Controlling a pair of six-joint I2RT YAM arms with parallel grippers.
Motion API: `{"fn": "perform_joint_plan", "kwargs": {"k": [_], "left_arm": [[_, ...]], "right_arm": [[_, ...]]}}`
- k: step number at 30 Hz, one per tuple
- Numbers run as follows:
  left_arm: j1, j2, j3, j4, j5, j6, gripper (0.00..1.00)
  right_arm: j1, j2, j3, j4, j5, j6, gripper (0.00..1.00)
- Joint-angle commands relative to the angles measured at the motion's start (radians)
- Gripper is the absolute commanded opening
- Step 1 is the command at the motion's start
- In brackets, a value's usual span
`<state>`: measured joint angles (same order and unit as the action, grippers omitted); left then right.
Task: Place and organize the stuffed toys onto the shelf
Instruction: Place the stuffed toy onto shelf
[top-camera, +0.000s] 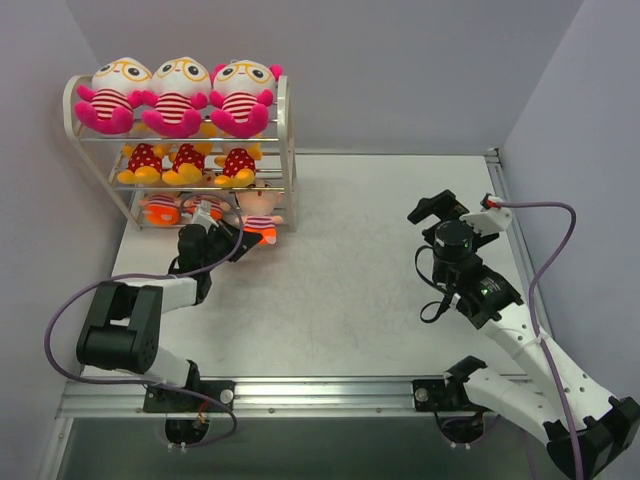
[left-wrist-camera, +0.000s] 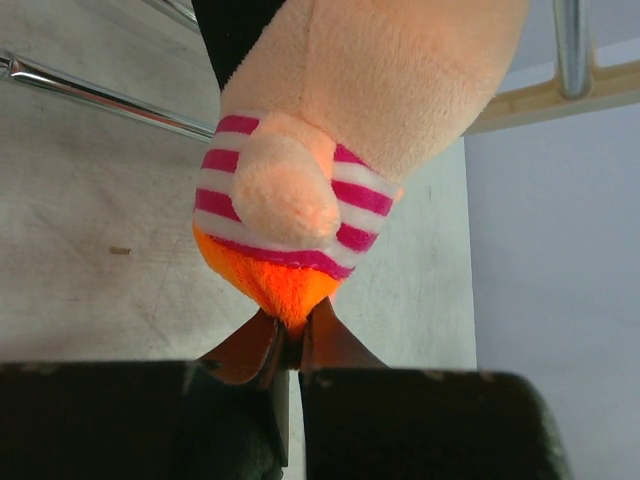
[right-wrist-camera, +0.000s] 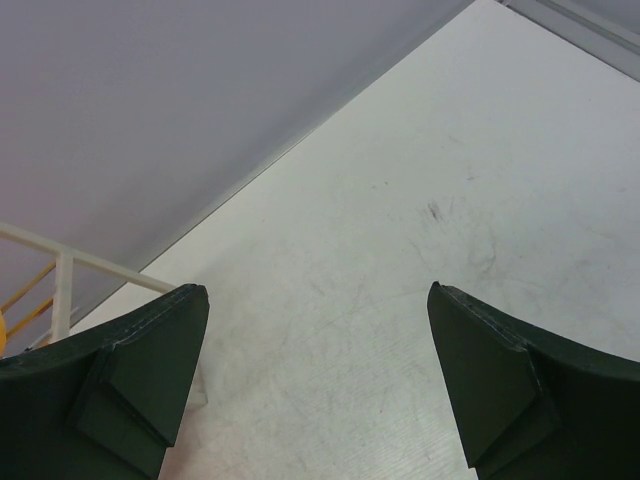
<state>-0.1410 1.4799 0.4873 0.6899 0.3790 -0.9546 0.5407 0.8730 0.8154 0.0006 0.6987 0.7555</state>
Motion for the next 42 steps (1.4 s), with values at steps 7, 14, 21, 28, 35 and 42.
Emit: {"fn": "perform_joint_plan", "kwargs": {"k": [7,14,21,28,35,42], "left_arm": [[0.012,0.106,0.05,0.2,0.055,0.054,0.02],[0.023,0.169,0.054,0.289,0.072,0.053,0.03],[0.029,0.206,0.076,0.33,0.078,0.059,0.02],[0.031,0.24,0.083,0.376,0.074,0.054,0.02],[0.038,0.275,0.086,0.437,0.078,0.053,0.03],[0.038,0.318,0.077,0.506,0.083,0.056,0.03]], "right_arm": [[-0.019,-0.028,-0.036,0.062,-0.007,-0.036,0.96],[-0.027,-0.031,-0.048,0.073,-0.03,-0.042,0.96],[-0.033,-0.042,-0.065,0.082,-0.044,-0.05,0.96],[-0.042,-0.051,-0.074,0.084,-0.056,-0.051,0.96],[-0.053,-0.057,-0.084,0.084,-0.07,-0.058,0.96],[-0.062,-0.052,-0.09,0.085,-0.088,-0.056,0.96]]}}
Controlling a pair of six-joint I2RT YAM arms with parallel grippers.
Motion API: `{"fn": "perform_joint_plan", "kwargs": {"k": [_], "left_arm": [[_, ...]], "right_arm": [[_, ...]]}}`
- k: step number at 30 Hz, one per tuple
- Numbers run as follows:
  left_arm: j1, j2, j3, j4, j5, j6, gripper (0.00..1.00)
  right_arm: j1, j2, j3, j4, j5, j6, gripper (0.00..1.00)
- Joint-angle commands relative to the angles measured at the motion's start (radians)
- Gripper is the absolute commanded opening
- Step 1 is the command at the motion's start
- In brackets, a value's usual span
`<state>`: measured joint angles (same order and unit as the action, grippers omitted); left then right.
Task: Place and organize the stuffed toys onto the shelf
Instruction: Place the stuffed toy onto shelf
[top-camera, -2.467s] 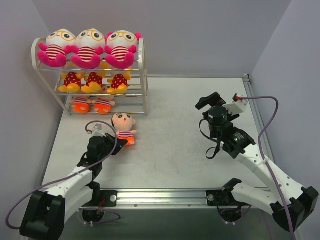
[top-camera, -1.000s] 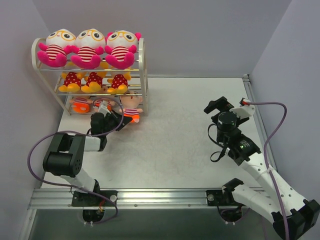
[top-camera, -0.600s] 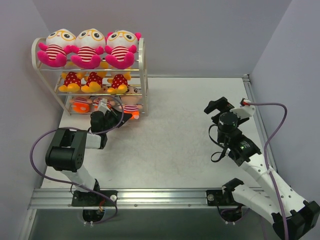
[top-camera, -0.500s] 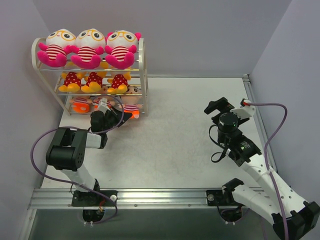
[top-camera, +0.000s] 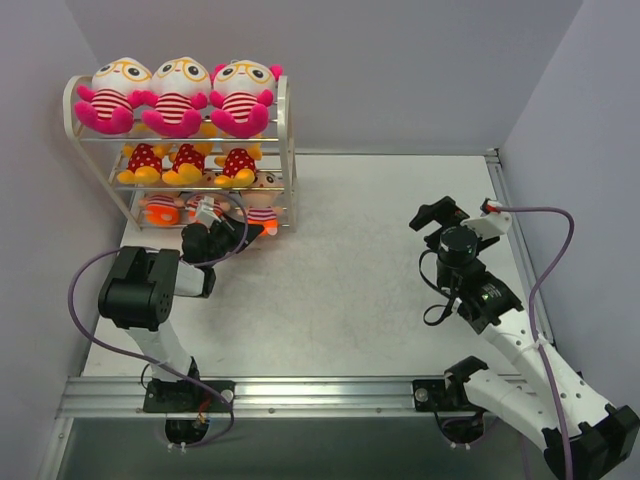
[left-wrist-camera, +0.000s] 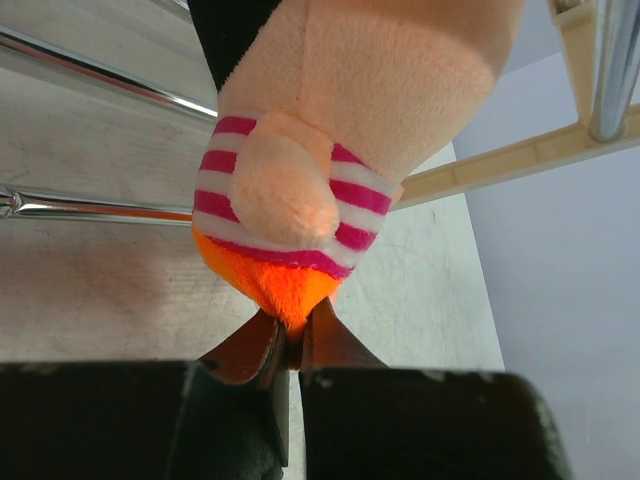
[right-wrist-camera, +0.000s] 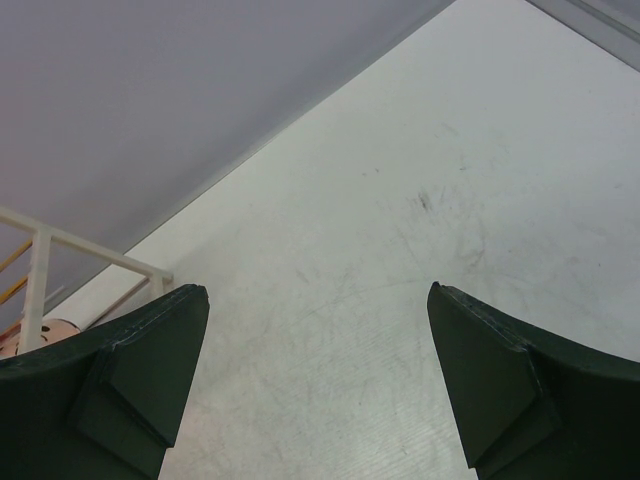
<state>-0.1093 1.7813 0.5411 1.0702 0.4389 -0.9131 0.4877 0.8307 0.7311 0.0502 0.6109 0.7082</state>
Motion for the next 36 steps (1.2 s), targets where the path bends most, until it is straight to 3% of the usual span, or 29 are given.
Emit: {"fn": "perform_joint_plan", "kwargs": {"k": [1,9,16,36], "left_arm": [[0.008,0.027,0.02,0.149,0.023,0.01,0.03],[0.013,0.052,0.026,0.168,0.02,0.01,0.04],[0.016,0.067,0.033,0.163,0.011,0.013,0.18],[0.033,0.096,0.043,0.134,0.007,-0.012,0.39]], "right_arm": [[-0.011,-0.01,-0.004,0.037,-0.002,-0.009,0.96],[-0.017,-0.004,-0.007,0.037,-0.017,-0.009,0.96],[-0.017,-0.002,-0.012,0.039,-0.026,-0.009,0.96],[-0.02,-0.022,-0.024,0.02,-0.03,0.013,0.96]]}}
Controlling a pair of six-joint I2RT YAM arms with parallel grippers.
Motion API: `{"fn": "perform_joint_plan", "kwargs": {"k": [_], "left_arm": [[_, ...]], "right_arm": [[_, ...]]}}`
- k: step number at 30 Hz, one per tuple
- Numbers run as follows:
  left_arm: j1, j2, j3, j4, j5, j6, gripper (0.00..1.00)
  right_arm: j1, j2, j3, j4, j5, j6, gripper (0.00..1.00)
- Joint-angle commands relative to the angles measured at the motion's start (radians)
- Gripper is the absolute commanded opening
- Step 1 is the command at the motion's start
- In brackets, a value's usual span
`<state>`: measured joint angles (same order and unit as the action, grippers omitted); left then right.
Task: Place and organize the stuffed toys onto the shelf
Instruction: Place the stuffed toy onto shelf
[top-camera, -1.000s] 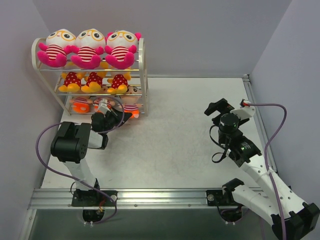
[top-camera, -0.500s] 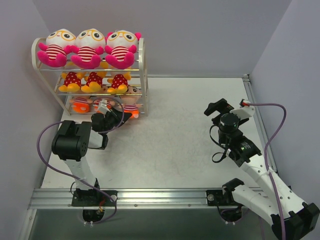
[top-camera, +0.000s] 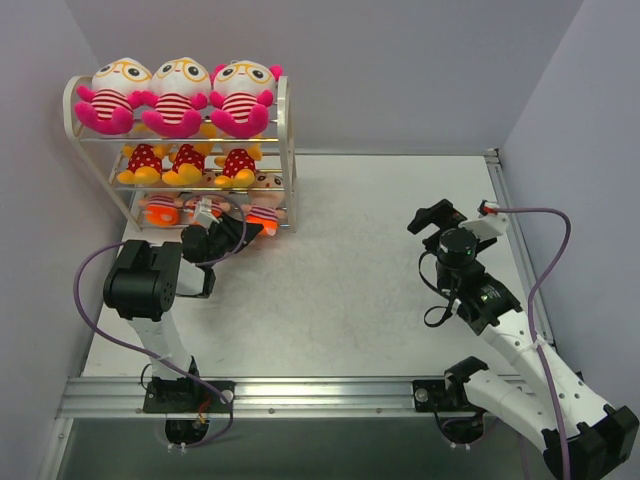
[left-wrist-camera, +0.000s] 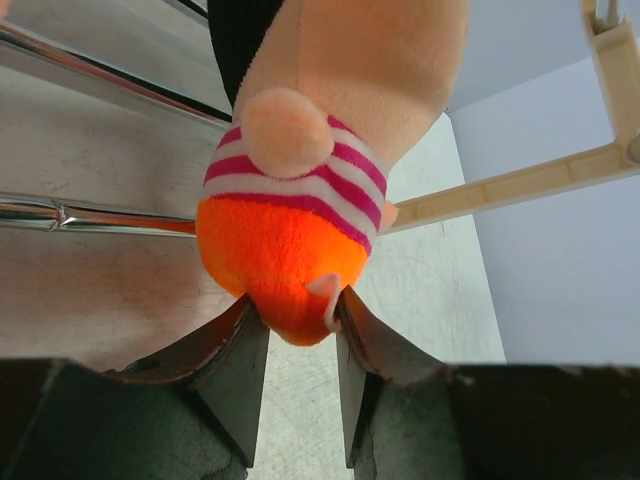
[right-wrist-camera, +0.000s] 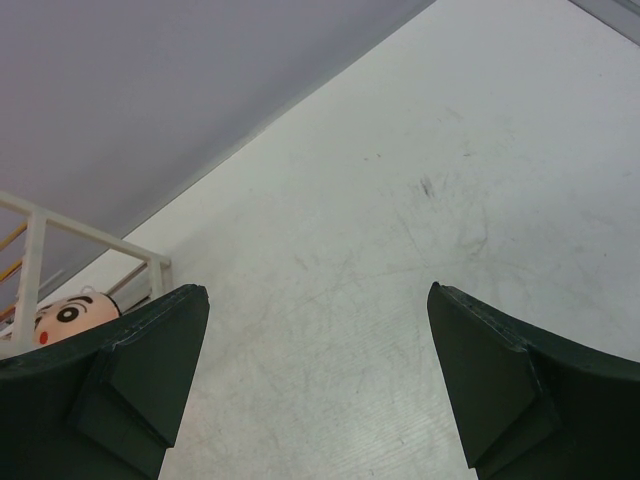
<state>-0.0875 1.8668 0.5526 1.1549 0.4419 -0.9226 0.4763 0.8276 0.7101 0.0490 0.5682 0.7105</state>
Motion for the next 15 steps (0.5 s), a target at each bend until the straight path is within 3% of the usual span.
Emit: {"fn": "perform_joint_plan", "kwargs": {"k": [1,15], "left_arm": [[0.011,0.009,0.033,0.048,0.004,-0.004,0.39],[0.019,0.006,-0.028,0.113,-0.061,-0.093,0.44]], "right_arm": [[-0.008,-0.019,-0.003,0.02,0.015,0.009,0.96],[-0.01,-0.019,-0.006,0.017,0.006,0.017,0.96]]}}
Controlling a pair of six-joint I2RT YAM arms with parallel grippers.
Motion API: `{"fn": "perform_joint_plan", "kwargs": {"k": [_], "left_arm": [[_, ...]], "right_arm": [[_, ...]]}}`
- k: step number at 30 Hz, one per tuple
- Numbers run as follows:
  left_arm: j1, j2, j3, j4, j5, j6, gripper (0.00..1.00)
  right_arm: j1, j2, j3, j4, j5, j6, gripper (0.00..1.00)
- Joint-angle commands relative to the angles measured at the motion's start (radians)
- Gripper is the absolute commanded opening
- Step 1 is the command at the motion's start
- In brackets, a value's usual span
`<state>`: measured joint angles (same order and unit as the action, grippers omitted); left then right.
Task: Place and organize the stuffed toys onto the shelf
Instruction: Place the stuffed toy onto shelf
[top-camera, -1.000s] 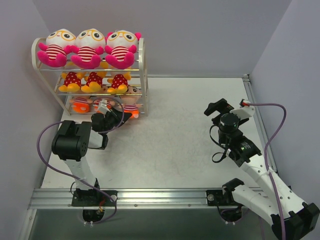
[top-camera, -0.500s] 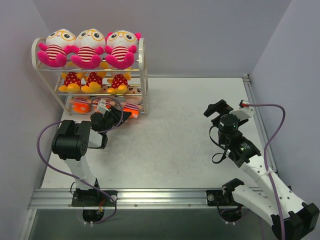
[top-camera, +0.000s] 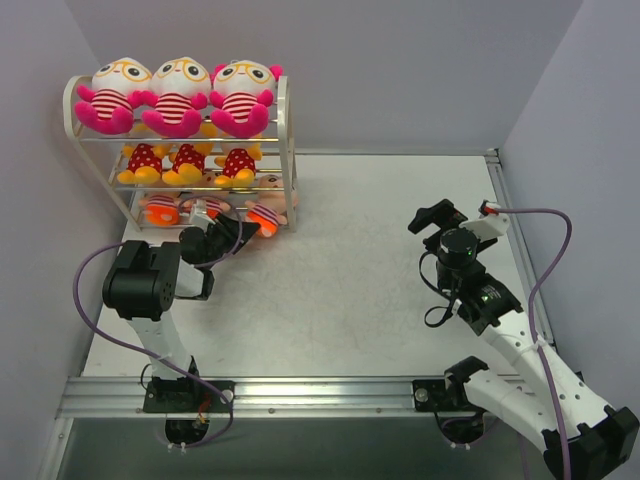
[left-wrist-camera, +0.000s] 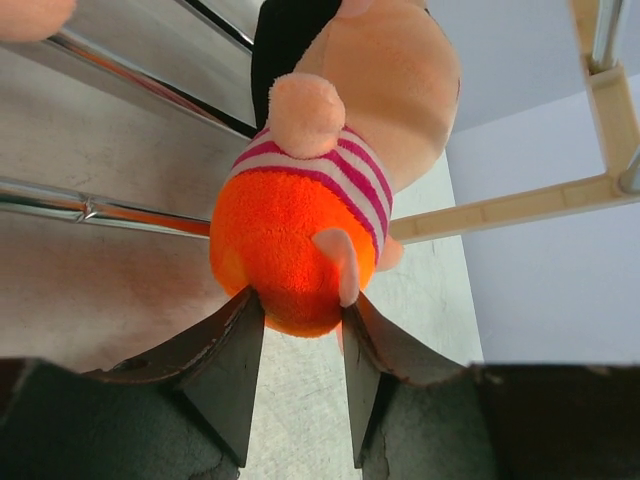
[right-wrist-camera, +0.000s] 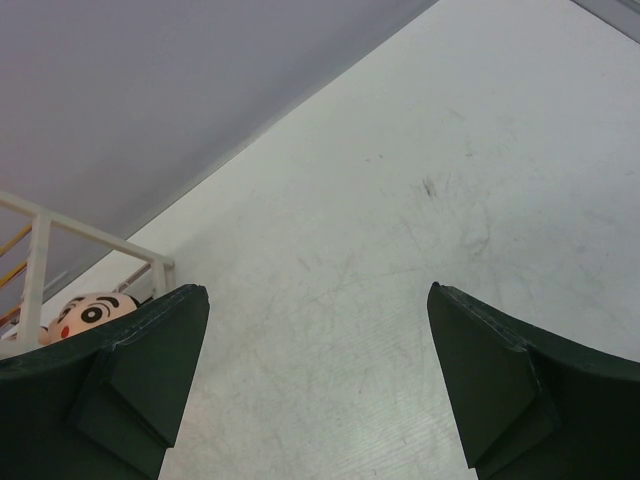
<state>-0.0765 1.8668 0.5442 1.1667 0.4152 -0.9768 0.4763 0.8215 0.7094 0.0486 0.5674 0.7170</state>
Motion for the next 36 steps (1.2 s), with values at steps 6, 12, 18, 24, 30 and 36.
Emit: {"fn": "perform_joint_plan", "kwargs": {"k": [6,12,18,24,30,36], "left_arm": [[0.006,0.058,-0.067,0.261,-0.098,-0.129,0.29],[-0.002,0.111,-0.092,0.395,-0.136,-0.186,0.19],[-0.003,0.069,-0.089,0.375,-0.167,-0.192,0.14],[-0.006,0.061,-0.082,0.384,-0.208,-0.229,0.14],[-0.017,0.045,-0.075,0.404,-0.254,-0.246,0.14],[-0.025,-0.012,-0.081,0.386,-0.296,-0.244,0.1]], "right_arm": [[-0.01,-0.019,-0.007,0.014,0.003,0.01,0.96],[-0.011,-0.016,-0.008,0.019,-0.001,0.004,0.96],[-0.013,-0.016,-0.008,0.027,-0.001,-0.002,0.96],[-0.015,-0.012,-0.01,0.031,-0.003,-0.007,0.96],[-0.016,-0.012,-0.013,0.033,-0.004,-0.01,0.96],[-0.022,-0.016,-0.019,0.033,-0.004,-0.011,0.96]]}}
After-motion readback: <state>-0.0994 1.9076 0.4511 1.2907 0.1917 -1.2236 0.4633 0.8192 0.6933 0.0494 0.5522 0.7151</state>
